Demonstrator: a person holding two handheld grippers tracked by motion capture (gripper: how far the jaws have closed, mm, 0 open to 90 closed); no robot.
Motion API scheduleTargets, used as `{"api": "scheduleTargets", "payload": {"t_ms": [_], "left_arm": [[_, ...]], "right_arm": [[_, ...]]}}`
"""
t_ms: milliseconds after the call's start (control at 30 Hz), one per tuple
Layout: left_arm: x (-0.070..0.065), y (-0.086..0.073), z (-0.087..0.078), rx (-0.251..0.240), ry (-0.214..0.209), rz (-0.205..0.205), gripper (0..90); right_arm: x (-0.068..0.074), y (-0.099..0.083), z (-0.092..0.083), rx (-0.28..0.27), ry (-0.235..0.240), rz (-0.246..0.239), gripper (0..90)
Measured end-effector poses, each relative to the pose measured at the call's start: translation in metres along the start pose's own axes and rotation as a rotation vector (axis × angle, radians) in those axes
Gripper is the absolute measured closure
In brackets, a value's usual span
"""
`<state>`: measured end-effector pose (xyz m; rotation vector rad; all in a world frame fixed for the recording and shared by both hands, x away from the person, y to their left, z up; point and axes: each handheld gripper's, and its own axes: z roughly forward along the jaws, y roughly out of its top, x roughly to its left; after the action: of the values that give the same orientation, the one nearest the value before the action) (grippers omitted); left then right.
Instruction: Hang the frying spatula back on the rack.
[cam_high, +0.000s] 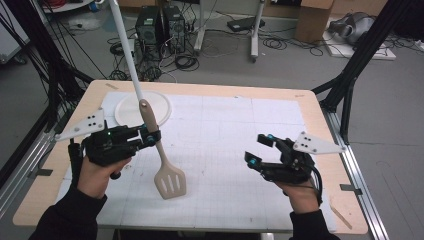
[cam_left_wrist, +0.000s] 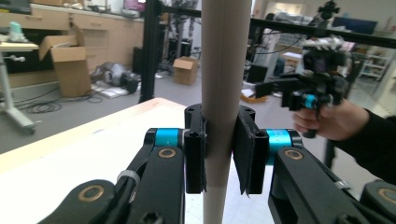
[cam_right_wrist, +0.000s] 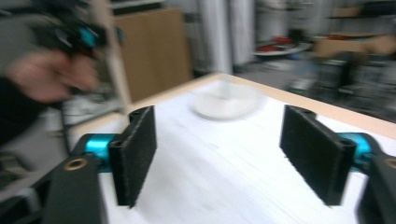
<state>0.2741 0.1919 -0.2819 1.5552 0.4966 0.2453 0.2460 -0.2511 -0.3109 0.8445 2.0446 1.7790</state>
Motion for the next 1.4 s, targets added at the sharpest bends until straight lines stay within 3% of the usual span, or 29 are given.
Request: {"api": "scheduleTargets", "payload": {"t_ms": [67,100,133,167,200,300,333,567,600,733,967,1000,1200,1400], "left_arm": [[0.005,0.006,0.003,0.011,0.016,-0.004,75.3],[0.005,0.006,0.003,0.011,0.016,-0.004,75.3],[0.011,0.011,0.005,0.017,0.032,-0.01,75.3],[0.011,0.011,0.005,0.017,0.032,-0.01,75.3],[0.017,0.018,0.007,0.013,0.05,-0.009,75.2],[0.023,0.026,0.009,0.008,0.071,-0.007,75.3],[0.029,0.035,0.01,0.007,0.089,0.001,75.3],[0.052,0.062,0.013,0.006,0.139,-0.005,75.2],[0.062,0.071,0.016,0.016,0.145,-0.012,75.2],[0.079,0.086,0.021,0.034,0.169,0.002,75.2],[0.103,0.104,0.023,0.027,0.17,-0.016,75.2],[0.113,0.109,0.023,0.026,0.176,-0.023,75.2],[0.139,0.117,0.026,0.028,0.2,-0.054,75.1],[0.157,0.12,0.029,0.014,0.192,-0.089,75.2]], "right_arm": [[-0.004,-0.007,-0.009,0.011,-0.096,-0.011,19.8],[-0.004,-0.007,-0.009,0.011,-0.096,-0.011,19.8],[-0.008,-0.015,-0.014,0.037,-0.184,-0.033,17.3],[-0.008,-0.015,-0.014,0.037,-0.184,-0.033,17.3],[-0.01,-0.02,-0.017,0.059,-0.226,-0.05,17.0],[-0.011,-0.023,-0.019,0.059,-0.249,-0.058,16.9],[-0.014,-0.026,-0.019,0.083,-0.266,-0.071,17.0],[-0.018,-0.031,-0.018,0.092,-0.281,-0.069,16.9],[-0.019,-0.032,-0.018,0.093,-0.28,-0.068,16.9],[-0.02,-0.033,-0.019,0.088,-0.28,-0.06,16.9],[-0.024,-0.035,-0.023,0.078,-0.282,-0.038,16.9],[-0.025,-0.035,-0.023,0.078,-0.279,-0.038,16.9],[-0.025,-0.035,-0.024,0.071,-0.272,-0.025,16.9],[-0.029,-0.038,-0.023,0.07,-0.262,-0.008,16.9]]}}
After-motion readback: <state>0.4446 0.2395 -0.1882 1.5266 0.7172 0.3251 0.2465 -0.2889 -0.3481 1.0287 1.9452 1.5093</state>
